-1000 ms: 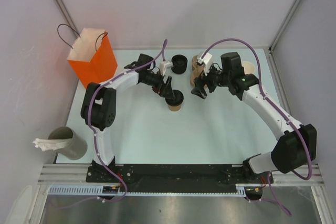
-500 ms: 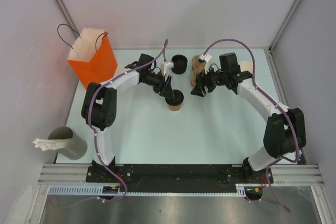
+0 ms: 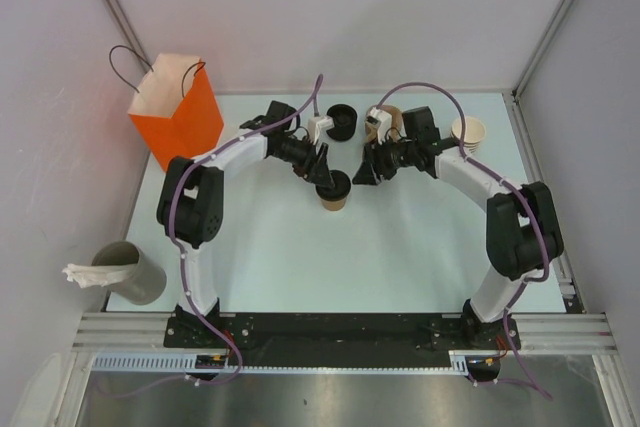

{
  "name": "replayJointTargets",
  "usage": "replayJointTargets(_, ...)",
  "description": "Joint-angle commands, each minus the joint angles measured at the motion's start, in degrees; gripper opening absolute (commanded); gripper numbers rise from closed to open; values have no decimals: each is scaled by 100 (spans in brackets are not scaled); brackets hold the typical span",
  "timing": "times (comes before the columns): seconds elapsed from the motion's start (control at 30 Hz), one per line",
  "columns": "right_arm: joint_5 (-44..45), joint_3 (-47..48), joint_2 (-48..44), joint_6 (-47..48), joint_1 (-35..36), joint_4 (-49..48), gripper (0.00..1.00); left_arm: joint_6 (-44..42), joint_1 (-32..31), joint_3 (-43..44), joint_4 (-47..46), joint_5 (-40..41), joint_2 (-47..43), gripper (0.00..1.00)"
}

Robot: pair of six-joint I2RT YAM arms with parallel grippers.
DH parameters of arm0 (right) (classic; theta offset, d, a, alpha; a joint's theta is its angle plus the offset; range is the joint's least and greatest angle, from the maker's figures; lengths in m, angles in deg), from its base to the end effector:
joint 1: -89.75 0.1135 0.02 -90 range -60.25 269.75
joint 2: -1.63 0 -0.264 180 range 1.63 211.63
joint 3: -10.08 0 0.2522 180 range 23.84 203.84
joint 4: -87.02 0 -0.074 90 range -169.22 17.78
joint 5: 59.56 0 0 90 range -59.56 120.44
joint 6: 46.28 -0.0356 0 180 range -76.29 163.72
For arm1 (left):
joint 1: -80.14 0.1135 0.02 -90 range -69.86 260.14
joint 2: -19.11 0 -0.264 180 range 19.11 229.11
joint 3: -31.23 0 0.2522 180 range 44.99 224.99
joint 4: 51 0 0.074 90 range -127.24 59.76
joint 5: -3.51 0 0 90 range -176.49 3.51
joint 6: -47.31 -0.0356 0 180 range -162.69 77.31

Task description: Pack the takeout coffee

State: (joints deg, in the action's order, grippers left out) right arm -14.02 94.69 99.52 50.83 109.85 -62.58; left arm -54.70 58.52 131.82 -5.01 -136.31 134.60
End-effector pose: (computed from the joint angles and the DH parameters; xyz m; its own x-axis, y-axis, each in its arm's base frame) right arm 0.3423 0.1518 0.2484 -0.5543 -0.2969 -0.7775 -0.7957 0.4630 0.3905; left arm 0.3846 -0.1817 0.2022 -0.6731 0.4112 -0.6147 0.7395 0.3857 -0.5517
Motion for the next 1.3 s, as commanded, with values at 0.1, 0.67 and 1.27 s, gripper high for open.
replayJointTargets(0.1, -88, 25, 336, -447, 38, -565, 52, -293, -193, -17, 64, 1308, 300, 56)
replayJointTargets(0.67, -633, 78, 899, -1115, -173, -1111, 40, -284, -228, 36, 73, 1379, 423, 54)
replayJointTargets(1.27, -502, 157, 1285, -1414, -164, -1120, 35, -302, -263, 27, 73, 1370, 387, 53)
